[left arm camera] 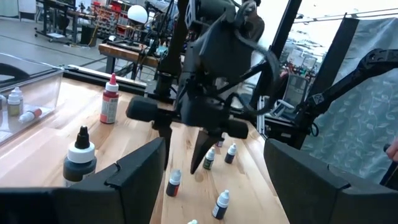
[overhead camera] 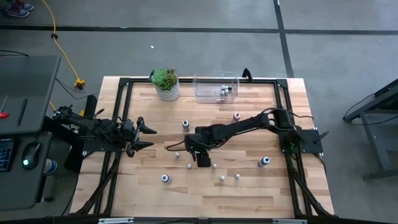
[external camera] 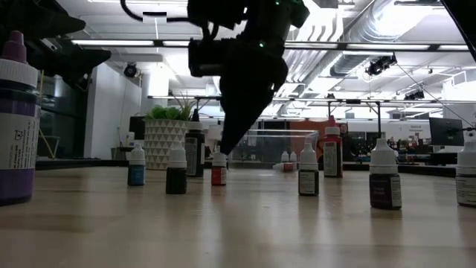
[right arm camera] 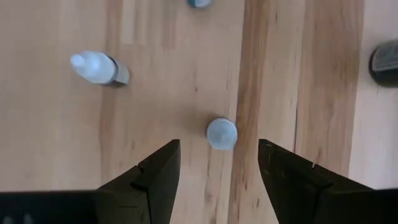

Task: Pick & Place food coloring
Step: Put the small red food coloring bottle into the bin

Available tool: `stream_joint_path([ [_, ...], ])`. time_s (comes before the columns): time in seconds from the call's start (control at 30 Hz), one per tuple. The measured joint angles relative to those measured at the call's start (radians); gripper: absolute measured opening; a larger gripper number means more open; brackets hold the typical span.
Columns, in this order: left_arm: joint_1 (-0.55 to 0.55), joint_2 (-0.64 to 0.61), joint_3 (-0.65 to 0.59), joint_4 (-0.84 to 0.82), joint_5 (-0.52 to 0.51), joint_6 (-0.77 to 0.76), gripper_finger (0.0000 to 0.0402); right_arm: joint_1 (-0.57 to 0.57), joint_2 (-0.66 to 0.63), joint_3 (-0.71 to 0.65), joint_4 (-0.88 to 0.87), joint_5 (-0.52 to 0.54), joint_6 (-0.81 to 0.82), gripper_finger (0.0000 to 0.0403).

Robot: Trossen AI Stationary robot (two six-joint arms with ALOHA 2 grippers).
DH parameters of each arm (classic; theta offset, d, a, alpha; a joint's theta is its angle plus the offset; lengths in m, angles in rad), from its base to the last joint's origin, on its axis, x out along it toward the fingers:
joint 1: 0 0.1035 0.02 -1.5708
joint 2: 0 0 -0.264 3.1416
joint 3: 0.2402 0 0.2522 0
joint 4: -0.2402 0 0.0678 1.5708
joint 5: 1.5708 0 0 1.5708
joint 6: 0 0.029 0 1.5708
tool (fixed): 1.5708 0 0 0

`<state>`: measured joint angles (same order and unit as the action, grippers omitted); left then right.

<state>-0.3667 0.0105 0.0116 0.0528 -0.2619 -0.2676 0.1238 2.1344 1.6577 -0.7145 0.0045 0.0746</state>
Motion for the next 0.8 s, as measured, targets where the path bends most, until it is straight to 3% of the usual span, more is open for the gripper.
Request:
stream_joint_path([
  [0.47,0.000,0.000,0.000,0.000,0.000,0.000,0.0271,-0.007,0.014,0.000,0.033,0.015,0.023,0.0200],
  [0.8,0.000,0.000,0.000,0.000,0.000,0.000,0.0271,-0.008,0.014,0.000,0.038,0.012,0.023,0.0143],
])
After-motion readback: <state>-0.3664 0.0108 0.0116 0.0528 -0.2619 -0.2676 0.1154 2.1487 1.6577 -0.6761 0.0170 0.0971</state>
